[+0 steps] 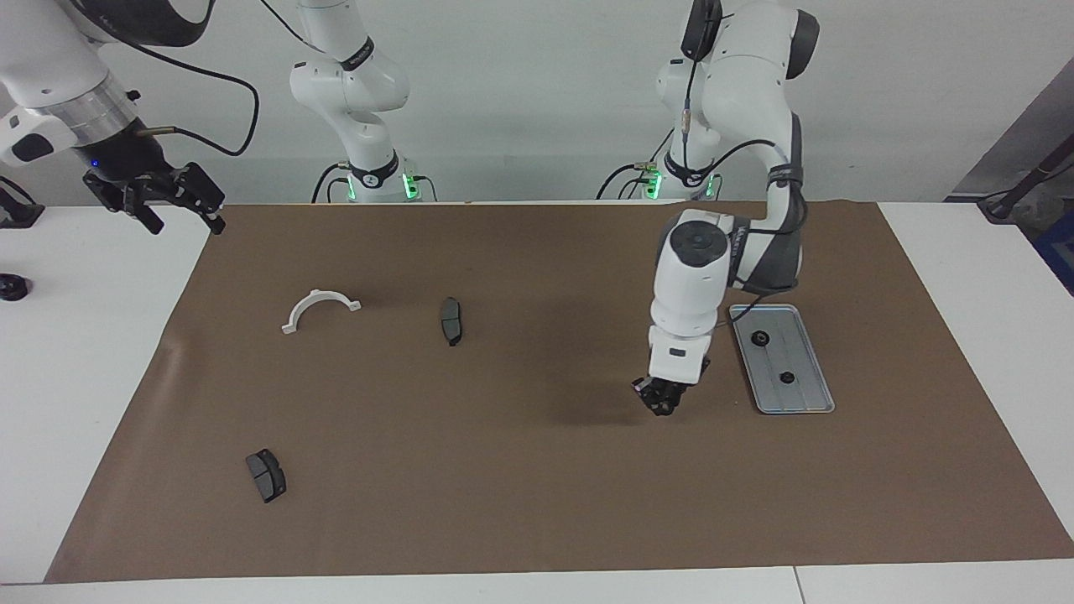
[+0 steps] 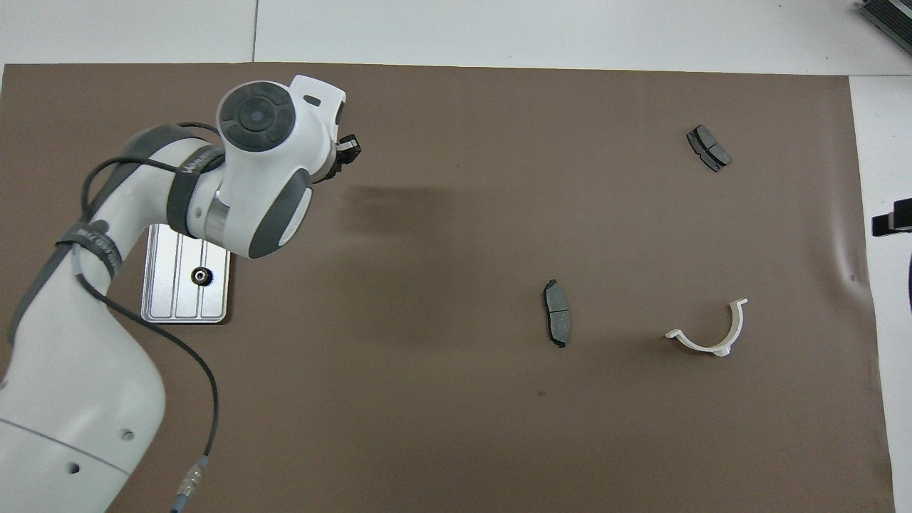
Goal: Pick bearing gear from pile to tray
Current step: 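Lower the gear onto the silver tray with the left gripper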
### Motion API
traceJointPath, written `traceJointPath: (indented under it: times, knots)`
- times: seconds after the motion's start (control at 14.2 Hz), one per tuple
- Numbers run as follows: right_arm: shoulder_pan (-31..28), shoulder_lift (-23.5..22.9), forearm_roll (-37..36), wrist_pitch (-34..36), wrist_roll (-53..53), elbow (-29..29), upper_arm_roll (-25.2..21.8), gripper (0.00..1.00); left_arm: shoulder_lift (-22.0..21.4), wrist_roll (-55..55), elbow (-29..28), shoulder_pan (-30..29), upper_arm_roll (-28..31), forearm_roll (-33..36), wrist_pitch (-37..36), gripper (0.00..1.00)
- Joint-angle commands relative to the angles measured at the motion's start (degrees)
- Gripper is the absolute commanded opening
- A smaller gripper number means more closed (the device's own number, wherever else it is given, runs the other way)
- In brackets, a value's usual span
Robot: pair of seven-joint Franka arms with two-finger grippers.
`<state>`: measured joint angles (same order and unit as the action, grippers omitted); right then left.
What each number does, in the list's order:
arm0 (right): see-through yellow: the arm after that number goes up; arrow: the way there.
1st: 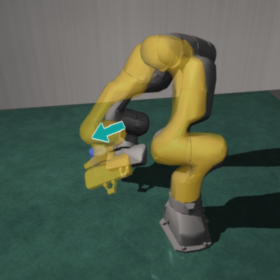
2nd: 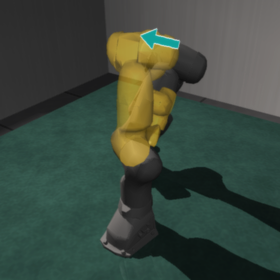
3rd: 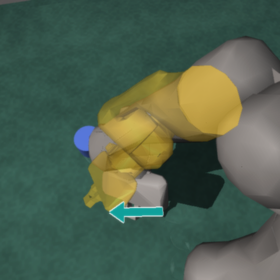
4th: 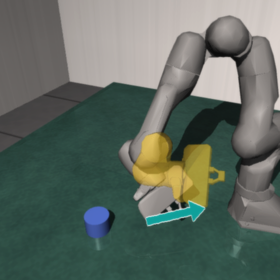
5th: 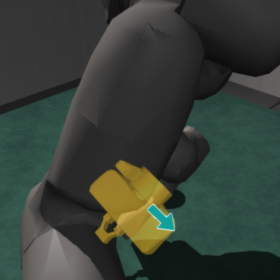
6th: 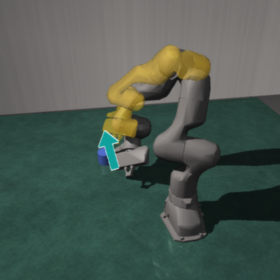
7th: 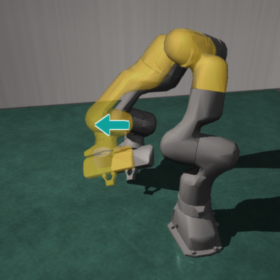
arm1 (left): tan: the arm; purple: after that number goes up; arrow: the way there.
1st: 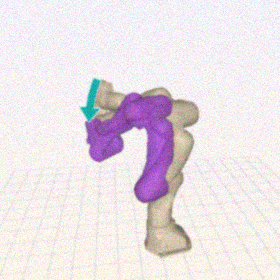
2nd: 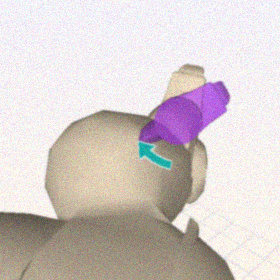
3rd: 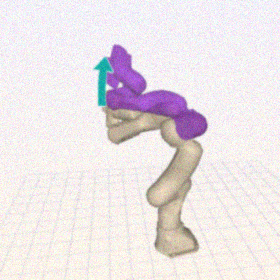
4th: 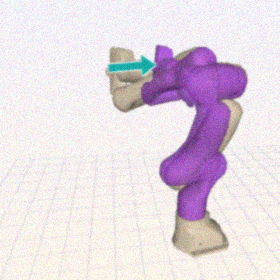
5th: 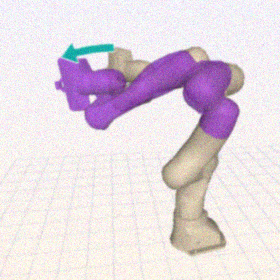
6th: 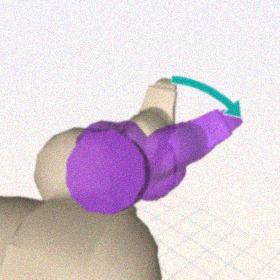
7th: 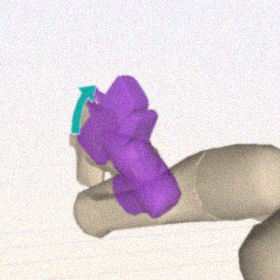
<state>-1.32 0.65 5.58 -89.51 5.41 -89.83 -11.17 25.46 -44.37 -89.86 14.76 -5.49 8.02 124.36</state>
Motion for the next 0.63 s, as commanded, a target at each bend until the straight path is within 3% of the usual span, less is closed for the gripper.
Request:
traceJointPath:
  times: [0.0, 0.21, 0.56]
  knots:
    - [0.4, 0.9, -1.3, 2.0, 0.4, -0.1, -0.1, 1.0, -9.4, 13.8, -9.3, -6.3, -0.5, -6.1, -2.5, 0.0]
    - [2.1, 1.8, -5.9, 2.1, 0.4, -1.4, 0.4, 1.0, -14.7, 26.5, -17.8, -13.4, -0.5, -6.6, -2.2, 0.04]
    - [6.4, 1.7, -9.3, 4.3, 0.3, -2.0, 0.4, 1.0, -18.6, 46.2, -28.1, -22.9, -0.4, -10.1, 2.7, 0.05]
